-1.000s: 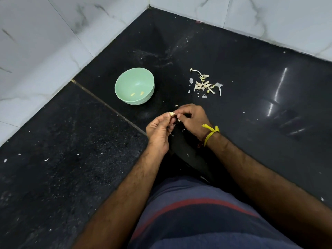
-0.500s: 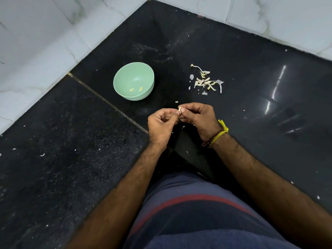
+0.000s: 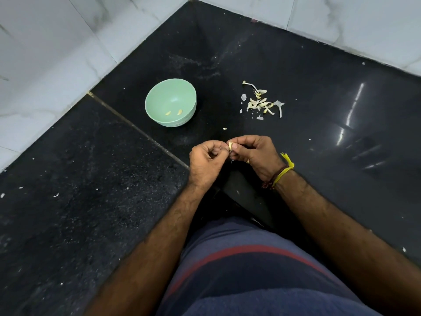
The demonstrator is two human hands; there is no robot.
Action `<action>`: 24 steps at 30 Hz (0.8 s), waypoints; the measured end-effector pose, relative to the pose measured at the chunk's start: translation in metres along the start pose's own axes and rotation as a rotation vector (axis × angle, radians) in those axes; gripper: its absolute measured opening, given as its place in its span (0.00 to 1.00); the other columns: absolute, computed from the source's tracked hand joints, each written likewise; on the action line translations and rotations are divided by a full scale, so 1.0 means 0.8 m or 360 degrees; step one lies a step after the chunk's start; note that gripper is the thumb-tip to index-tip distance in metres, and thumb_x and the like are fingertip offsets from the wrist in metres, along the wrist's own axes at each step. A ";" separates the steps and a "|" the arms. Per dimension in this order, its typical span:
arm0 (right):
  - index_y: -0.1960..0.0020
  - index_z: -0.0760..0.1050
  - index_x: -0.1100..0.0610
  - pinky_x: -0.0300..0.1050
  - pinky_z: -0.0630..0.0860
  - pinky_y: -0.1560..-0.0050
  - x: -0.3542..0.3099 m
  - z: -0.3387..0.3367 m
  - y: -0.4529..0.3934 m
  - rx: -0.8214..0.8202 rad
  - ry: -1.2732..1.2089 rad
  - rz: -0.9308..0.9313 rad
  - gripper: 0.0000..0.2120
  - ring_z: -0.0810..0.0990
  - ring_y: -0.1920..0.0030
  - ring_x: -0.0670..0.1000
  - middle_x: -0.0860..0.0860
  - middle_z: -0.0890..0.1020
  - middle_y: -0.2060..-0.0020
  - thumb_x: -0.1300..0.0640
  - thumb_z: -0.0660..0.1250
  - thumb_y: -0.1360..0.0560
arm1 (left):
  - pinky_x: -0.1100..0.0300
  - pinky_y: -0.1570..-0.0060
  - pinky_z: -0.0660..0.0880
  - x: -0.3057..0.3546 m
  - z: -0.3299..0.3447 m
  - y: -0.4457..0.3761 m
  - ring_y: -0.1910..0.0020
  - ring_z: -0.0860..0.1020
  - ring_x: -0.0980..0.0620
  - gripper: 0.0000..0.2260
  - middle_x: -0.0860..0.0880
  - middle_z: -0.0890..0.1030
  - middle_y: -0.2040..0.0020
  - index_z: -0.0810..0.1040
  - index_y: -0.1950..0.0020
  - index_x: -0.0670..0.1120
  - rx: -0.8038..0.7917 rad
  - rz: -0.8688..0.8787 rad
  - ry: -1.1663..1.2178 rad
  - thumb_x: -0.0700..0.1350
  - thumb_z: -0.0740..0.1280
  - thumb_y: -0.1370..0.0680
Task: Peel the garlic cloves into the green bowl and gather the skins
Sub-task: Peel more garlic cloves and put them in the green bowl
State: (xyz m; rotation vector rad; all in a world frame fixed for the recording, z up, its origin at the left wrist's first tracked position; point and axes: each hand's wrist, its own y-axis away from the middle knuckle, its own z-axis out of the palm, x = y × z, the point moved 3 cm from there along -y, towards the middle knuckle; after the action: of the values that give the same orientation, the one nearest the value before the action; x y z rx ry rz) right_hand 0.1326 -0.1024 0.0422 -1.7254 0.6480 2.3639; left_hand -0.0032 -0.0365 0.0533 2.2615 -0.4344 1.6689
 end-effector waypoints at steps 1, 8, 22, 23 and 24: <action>0.51 0.83 0.62 0.42 0.82 0.57 0.000 0.000 0.001 0.0002 0.0037 -0.0012 0.05 0.81 0.62 0.51 0.58 0.84 0.62 0.68 0.70 0.25 | 0.66 0.64 0.75 0.001 -0.001 0.001 0.69 0.77 0.62 0.04 0.57 0.80 0.70 0.85 0.58 0.45 -0.0002 0.0023 -0.0052 0.38 0.73 0.24; 0.50 0.82 0.66 0.46 0.81 0.56 -0.002 0.001 0.003 -0.0017 0.0134 -0.0096 0.06 0.80 0.60 0.58 0.66 0.84 0.57 0.70 0.70 0.26 | 0.66 0.68 0.72 0.009 -0.003 0.003 0.71 0.72 0.61 0.06 0.56 0.77 0.71 0.83 0.62 0.46 -0.0006 0.0113 -0.0228 0.38 0.73 0.26; 0.51 0.79 0.65 0.46 0.84 0.55 0.007 0.003 0.011 -0.0023 -0.0375 0.0214 0.03 0.85 0.61 0.54 0.60 0.84 0.60 0.67 0.68 0.24 | 0.61 0.66 0.74 -0.005 -0.008 0.009 0.69 0.75 0.52 0.14 0.44 0.80 0.68 0.81 0.64 0.39 0.0119 -0.0287 0.0252 0.45 0.73 0.21; 0.50 0.79 0.65 0.46 0.83 0.56 0.005 0.003 0.010 -0.0013 -0.0313 0.0197 0.03 0.85 0.61 0.54 0.60 0.84 0.60 0.67 0.69 0.24 | 0.60 0.65 0.75 -0.006 -0.011 0.009 0.68 0.76 0.51 0.13 0.44 0.80 0.67 0.81 0.64 0.38 0.0161 -0.0276 0.0251 0.44 0.75 0.23; 0.50 0.79 0.65 0.45 0.83 0.56 0.004 0.002 0.009 -0.0001 -0.0248 0.0171 0.04 0.84 0.62 0.53 0.60 0.84 0.60 0.67 0.69 0.24 | 0.60 0.63 0.76 -0.006 -0.014 0.008 0.66 0.77 0.51 0.10 0.44 0.81 0.66 0.82 0.62 0.39 0.0189 -0.0268 0.0257 0.42 0.77 0.25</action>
State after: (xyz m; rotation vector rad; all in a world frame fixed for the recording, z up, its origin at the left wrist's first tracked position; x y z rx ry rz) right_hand 0.1274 -0.1082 0.0418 -1.5232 0.7312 2.5387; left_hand -0.0167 -0.0377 0.0525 2.1540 -0.1067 1.8131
